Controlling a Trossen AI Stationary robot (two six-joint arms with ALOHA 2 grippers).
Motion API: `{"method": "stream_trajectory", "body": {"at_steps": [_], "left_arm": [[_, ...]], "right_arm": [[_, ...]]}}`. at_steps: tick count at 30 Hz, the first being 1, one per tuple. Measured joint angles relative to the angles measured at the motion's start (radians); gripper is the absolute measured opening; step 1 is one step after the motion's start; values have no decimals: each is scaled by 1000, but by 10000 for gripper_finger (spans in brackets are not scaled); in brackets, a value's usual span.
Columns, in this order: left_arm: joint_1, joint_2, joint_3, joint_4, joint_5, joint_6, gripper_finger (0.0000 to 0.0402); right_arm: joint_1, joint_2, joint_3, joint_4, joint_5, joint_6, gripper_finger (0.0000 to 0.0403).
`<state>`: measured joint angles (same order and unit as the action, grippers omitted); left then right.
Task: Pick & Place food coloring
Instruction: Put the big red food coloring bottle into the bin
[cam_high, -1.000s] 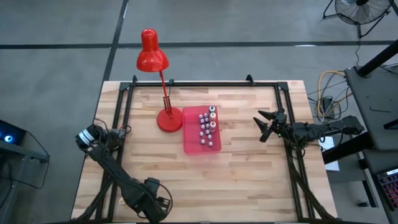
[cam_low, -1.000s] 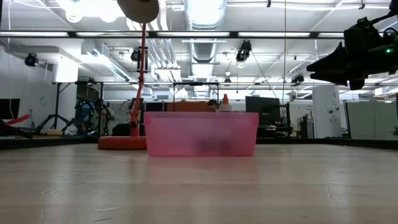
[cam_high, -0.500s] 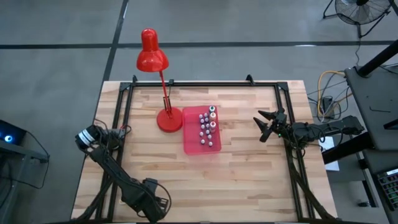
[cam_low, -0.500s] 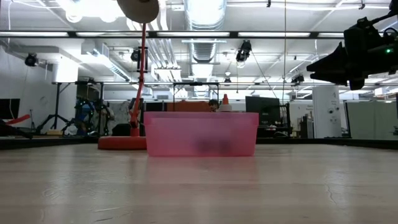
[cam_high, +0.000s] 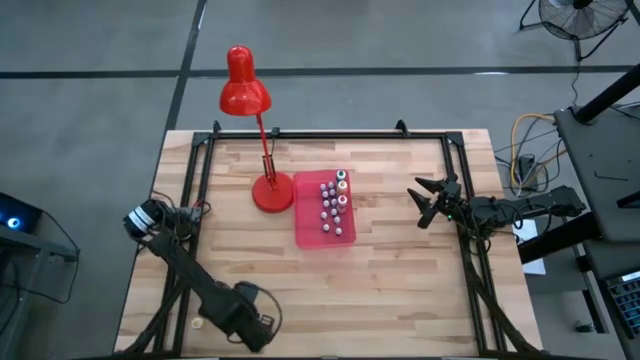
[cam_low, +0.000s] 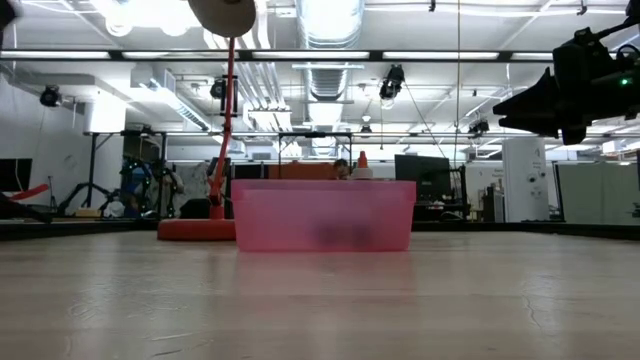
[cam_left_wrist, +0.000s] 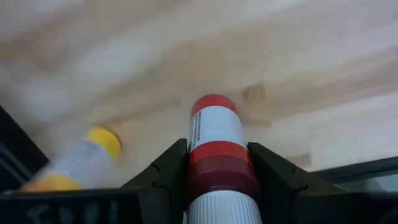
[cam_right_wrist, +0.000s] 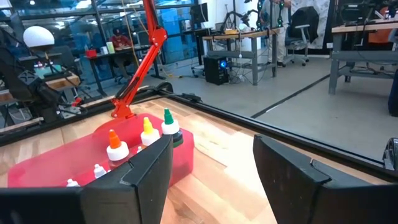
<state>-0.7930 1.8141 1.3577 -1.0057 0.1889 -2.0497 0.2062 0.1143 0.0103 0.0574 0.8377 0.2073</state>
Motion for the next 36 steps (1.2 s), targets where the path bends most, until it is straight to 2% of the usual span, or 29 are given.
{"method": "stream_trajectory", "body": {"at_steps": [5, 10, 15, 19, 27, 36], "left_arm": [[105, -1, 89, -149, -40, 217, 116], [247, -3, 224, -292, -117, 514, 116], [378, -3, 351, -359, -189, 802, 115], [469, -4, 413, -367, -203, 1033, 115], [627, 9, 458, -398, -208, 1445, 115], [746, 43, 464, -425, -227, 1688, 114]], "right_arm": [[0, 0, 0, 0, 0, -1, 215], [0, 0, 0, 0, 0, -1, 215], [0, 0, 0, 0, 0, -1, 215], [0, 0, 0, 0, 0, -1, 215], [0, 0, 0, 0, 0, 0, 215], [0, 0, 0, 0, 0, 0, 215]]}}
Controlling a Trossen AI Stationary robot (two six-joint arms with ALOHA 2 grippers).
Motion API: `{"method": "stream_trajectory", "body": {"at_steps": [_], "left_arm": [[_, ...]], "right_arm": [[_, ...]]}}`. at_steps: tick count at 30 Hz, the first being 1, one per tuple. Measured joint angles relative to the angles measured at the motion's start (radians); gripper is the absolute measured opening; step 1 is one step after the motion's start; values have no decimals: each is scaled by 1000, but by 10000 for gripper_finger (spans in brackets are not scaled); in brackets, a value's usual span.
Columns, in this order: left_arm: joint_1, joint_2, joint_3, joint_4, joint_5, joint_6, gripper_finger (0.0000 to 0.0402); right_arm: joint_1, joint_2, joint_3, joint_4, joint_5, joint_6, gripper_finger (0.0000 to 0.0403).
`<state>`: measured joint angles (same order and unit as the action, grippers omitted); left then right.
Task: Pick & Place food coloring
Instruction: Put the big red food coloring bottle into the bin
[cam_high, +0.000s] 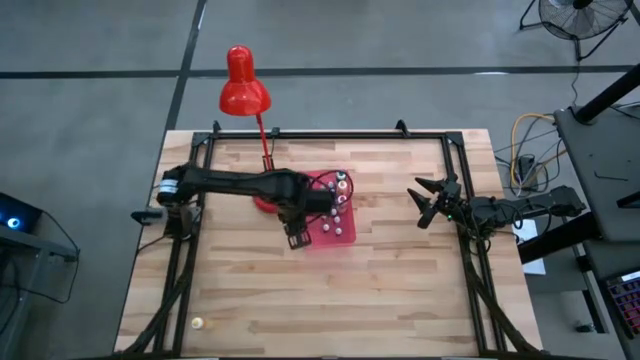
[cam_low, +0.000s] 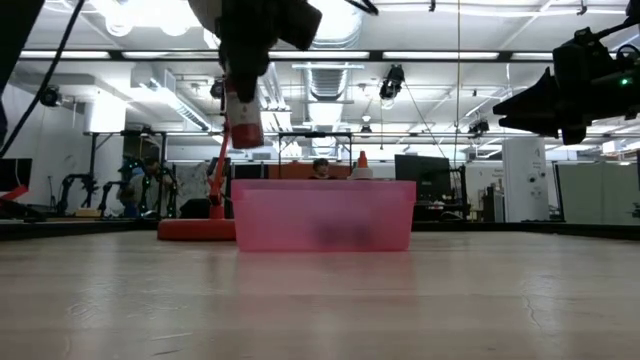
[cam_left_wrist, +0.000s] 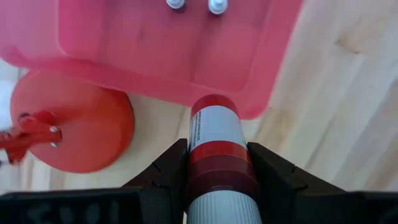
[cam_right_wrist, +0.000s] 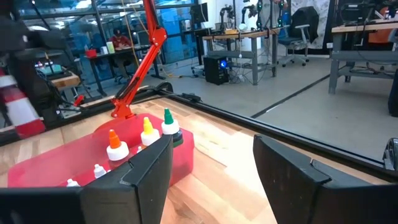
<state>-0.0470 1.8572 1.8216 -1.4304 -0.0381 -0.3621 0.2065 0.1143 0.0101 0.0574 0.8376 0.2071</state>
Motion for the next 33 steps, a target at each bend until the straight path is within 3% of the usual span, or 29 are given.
{"method": "stream_trajectory", "body": {"at_steps": [8, 19, 26, 33], "left_arm": [[66, 134, 128, -15, -22, 129, 114], [119, 420, 536, -136, -26, 202, 114], [132, 433, 486, -106, -55, 210, 114], [130, 435, 521, -74, -77, 216, 114]], "right_arm": [[0, 0, 0, 0, 0, 1, 215], [0, 0, 0, 0, 0, -1, 215], [0, -1, 0, 0, 0, 0, 215], [0, -1, 0, 0, 0, -1, 215]]}}
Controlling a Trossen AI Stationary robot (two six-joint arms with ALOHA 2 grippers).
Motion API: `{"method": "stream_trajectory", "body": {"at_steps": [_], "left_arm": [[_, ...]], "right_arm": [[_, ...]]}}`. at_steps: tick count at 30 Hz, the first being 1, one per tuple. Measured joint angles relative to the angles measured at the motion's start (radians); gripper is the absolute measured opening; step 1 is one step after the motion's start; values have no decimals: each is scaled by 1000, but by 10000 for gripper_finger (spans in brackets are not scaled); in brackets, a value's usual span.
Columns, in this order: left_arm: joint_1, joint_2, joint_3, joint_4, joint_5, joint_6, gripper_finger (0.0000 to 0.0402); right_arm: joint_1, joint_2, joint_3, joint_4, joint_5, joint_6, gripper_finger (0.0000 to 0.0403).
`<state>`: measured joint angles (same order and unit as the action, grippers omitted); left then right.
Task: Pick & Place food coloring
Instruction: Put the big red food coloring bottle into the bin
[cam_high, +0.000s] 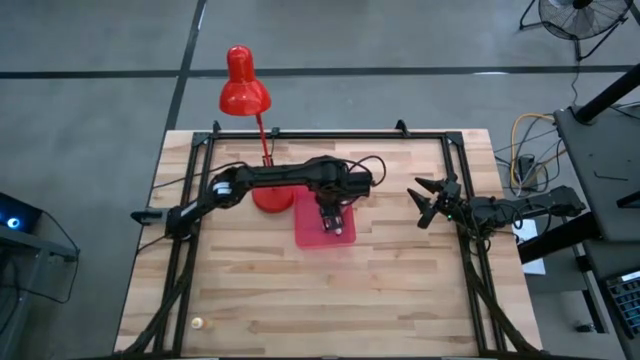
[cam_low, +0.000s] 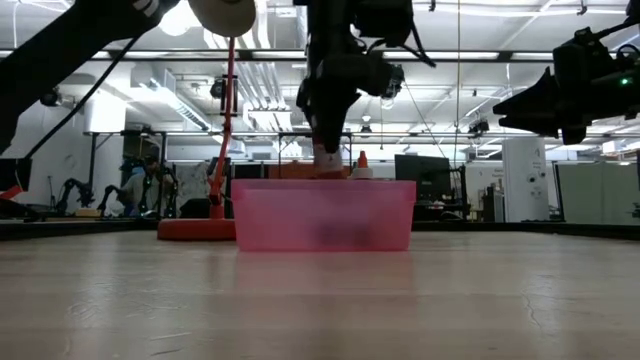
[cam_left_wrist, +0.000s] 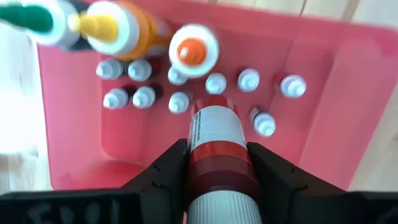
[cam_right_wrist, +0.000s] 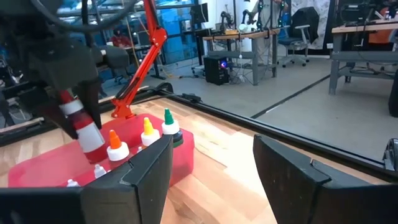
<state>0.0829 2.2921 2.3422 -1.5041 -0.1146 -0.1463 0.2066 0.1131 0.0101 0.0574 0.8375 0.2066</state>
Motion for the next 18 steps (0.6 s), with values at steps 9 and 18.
{"method": "stream_trajectory", "body": {"at_steps": [9, 18], "left_arm": [[-19, -2, 14, 56, 1, -3, 114], [-48, 0, 11, 135, 51, -10, 114]], "right_arm": [[0, 0, 0, 0, 0, 0, 215], [0, 0, 0, 0, 0, 0, 215]]}}
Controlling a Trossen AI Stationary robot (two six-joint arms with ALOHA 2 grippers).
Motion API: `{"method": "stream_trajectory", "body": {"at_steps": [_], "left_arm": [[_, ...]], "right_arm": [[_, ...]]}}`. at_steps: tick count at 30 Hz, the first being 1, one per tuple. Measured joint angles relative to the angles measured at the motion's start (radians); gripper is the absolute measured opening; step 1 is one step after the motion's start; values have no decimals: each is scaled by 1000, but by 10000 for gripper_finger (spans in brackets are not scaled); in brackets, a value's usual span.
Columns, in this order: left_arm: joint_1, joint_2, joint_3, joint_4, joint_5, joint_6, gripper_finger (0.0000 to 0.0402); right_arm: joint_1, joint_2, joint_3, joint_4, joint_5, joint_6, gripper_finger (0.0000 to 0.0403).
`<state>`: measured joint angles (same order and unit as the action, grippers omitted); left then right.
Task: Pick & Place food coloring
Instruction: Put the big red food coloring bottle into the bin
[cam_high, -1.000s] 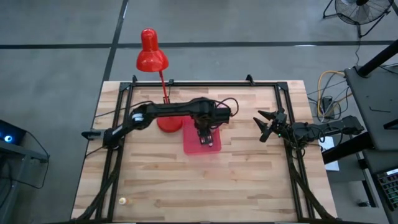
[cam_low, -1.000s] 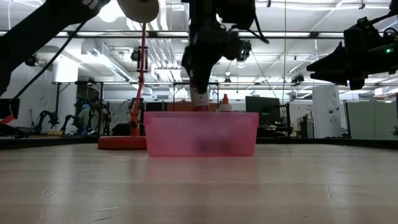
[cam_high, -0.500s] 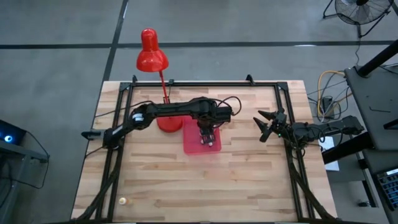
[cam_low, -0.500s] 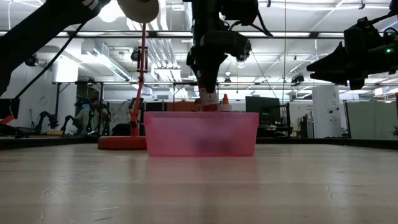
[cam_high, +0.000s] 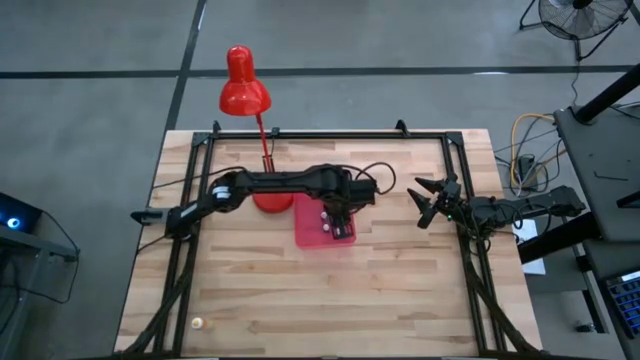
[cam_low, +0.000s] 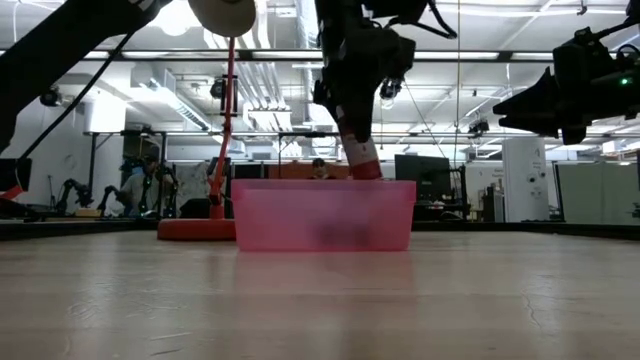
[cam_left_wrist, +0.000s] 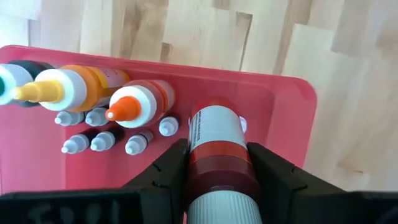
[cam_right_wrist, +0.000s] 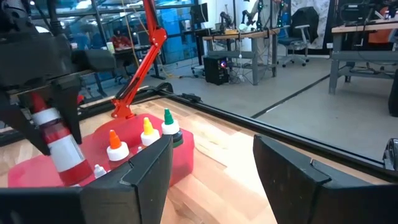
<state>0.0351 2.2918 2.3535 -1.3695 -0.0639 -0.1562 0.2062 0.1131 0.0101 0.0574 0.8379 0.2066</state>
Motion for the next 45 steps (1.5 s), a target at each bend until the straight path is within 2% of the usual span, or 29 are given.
{"method": "stream_trajectory", "body": {"at_steps": [15, 30, 41, 45], "left_arm": [[-2, 67, -3, 50, -7, 40, 114], [3, 68, -85, 94, -28, 71, 113], [2, 67, -86, 121, -28, 84, 127], [2, 67, -86, 121, -28, 84, 115]], "right_arm": [[0, 0, 0, 0, 0, 0, 215], [0, 0, 0, 0, 0, 1, 215], [0, 0, 0, 0, 0, 1, 215], [0, 0, 0, 0, 0, 1, 215]]}}
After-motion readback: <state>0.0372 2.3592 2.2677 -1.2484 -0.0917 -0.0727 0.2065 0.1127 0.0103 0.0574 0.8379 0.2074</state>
